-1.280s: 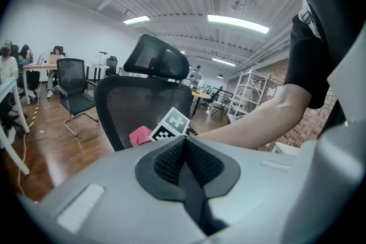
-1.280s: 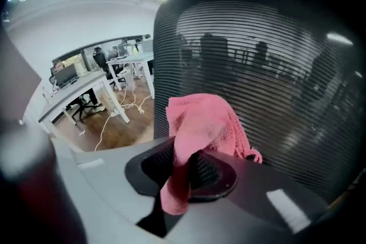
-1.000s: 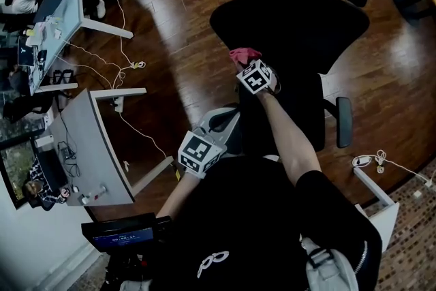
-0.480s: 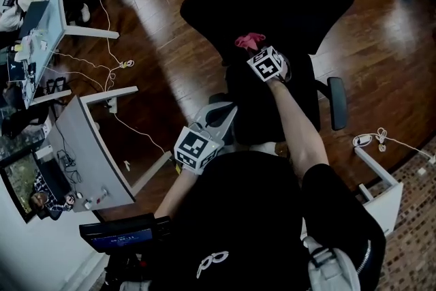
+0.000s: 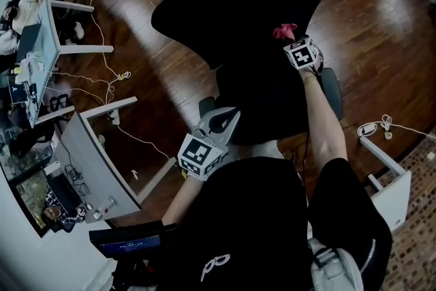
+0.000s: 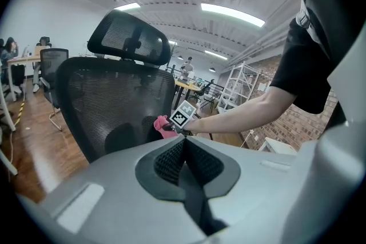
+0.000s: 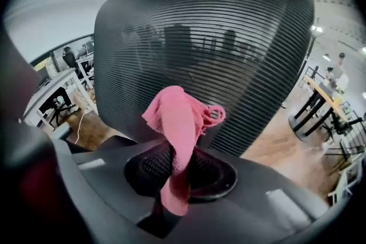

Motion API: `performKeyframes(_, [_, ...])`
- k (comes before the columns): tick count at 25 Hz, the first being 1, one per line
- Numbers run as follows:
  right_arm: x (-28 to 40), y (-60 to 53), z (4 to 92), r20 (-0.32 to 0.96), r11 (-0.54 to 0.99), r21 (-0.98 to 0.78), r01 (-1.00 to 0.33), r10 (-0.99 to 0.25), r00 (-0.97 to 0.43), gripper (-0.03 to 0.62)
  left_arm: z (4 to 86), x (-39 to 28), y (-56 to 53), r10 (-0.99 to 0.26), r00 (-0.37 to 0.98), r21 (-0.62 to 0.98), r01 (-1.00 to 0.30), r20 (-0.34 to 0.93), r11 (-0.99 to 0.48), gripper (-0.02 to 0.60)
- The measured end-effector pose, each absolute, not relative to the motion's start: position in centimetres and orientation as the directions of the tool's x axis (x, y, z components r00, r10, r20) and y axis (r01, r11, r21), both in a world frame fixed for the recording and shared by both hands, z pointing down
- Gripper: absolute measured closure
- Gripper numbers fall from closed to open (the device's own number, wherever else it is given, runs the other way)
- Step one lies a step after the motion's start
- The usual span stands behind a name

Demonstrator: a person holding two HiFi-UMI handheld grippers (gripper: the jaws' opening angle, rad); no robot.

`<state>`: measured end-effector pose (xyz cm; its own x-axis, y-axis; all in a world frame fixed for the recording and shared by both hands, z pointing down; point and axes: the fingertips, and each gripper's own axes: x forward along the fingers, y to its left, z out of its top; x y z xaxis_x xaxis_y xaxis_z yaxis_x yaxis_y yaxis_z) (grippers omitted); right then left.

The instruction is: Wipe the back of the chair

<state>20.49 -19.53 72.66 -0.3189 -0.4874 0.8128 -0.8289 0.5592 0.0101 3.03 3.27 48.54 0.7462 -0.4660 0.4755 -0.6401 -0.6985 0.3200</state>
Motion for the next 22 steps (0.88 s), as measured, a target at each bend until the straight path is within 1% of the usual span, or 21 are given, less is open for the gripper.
performKeyframes(3, [24.3, -19.6, 73.4, 0.822, 0.504, 0.02, -0.863, -0.5, -0.273, 0.545, 48.7, 3.8, 3.8, -0.465, 0.747, 0.322, -0.639, 0.474, -0.699, 0.594])
performKeyframes(7, [29.1, -19.2, 74.1, 0.839, 0.359, 0.054, -0.932, -0.522, -0.153, 0.545, 48.3, 4.2, 4.0, -0.467, 0.75, 0.328, -0.639, 0.469, -0.696, 0.594])
performKeyframes(10, [29.9, -18.2, 75.3, 0.848, 0.31, 0.031, -0.95, -0.511, -0.139, 0.545, 48.6, 4.7, 4.8, -0.453, 0.764, 0.341, -0.623, 0.46, -0.704, 0.594])
performKeyframes(12, [28.5, -17.8, 75.9, 0.847, 0.333, 0.021, -0.943, -0.507, -0.16, 0.545, 48.7, 5.0, 5.3, -0.444, 0.771, 0.347, -0.614, 0.456, -0.709, 0.594])
performKeyframes(15, [24.5, -18.0, 75.7, 0.831, 0.398, 0.022, -0.917, -0.518, -0.205, 0.545, 48.8, 4.7, 5.7, -0.438, 0.777, 0.355, -0.607, 0.453, -0.711, 0.594])
performKeyframes(22, [10.4, -16.8, 75.9, 0.807, 0.573, -0.005, -0.819, -0.482, -0.342, 0.545, 49.6, 1.2, 6.4, -0.46, 0.762, 0.35, -0.628, 0.456, -0.695, 0.594])
